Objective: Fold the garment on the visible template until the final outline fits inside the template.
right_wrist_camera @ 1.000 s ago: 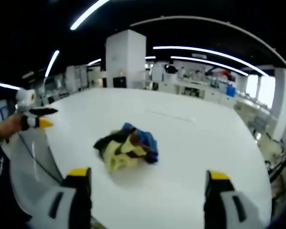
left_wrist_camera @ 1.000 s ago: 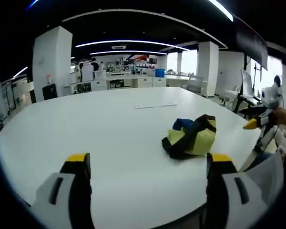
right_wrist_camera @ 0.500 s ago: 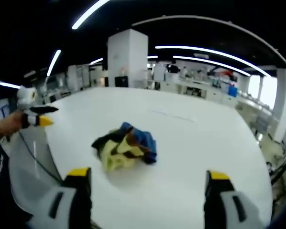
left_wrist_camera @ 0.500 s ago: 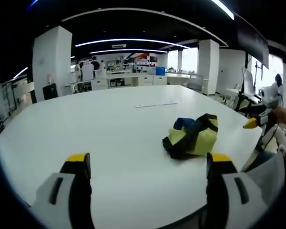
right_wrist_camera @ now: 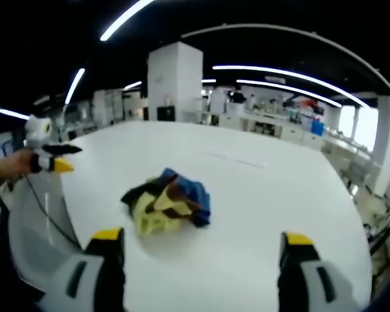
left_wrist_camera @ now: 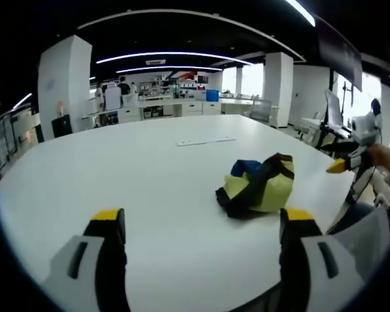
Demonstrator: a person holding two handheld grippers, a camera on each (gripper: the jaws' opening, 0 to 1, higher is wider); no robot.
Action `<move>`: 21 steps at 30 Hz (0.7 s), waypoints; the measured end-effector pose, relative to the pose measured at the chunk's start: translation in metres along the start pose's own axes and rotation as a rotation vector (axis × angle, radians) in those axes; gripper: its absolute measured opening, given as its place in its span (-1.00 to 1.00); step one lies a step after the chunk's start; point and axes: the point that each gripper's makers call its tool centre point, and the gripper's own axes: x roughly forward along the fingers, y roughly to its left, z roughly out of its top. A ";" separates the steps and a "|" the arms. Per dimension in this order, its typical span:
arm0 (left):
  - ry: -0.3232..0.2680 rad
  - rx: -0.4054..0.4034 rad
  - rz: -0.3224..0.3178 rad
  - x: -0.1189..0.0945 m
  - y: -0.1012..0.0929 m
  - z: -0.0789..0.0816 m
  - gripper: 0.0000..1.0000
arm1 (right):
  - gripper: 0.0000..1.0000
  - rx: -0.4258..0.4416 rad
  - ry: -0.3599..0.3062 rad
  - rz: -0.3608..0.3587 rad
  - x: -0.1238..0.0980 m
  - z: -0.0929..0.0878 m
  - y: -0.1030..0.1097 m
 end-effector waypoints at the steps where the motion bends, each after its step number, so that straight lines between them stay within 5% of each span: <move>1: 0.000 0.002 -0.005 0.002 -0.001 0.000 0.90 | 0.99 0.004 0.000 0.001 0.002 -0.001 -0.001; 8: -0.013 0.039 -0.053 0.018 -0.010 -0.003 0.82 | 0.99 0.015 -0.025 0.034 0.012 0.000 0.005; 21: -0.040 0.070 -0.156 0.046 -0.030 0.007 0.53 | 0.55 -0.037 -0.069 0.080 0.032 0.004 0.003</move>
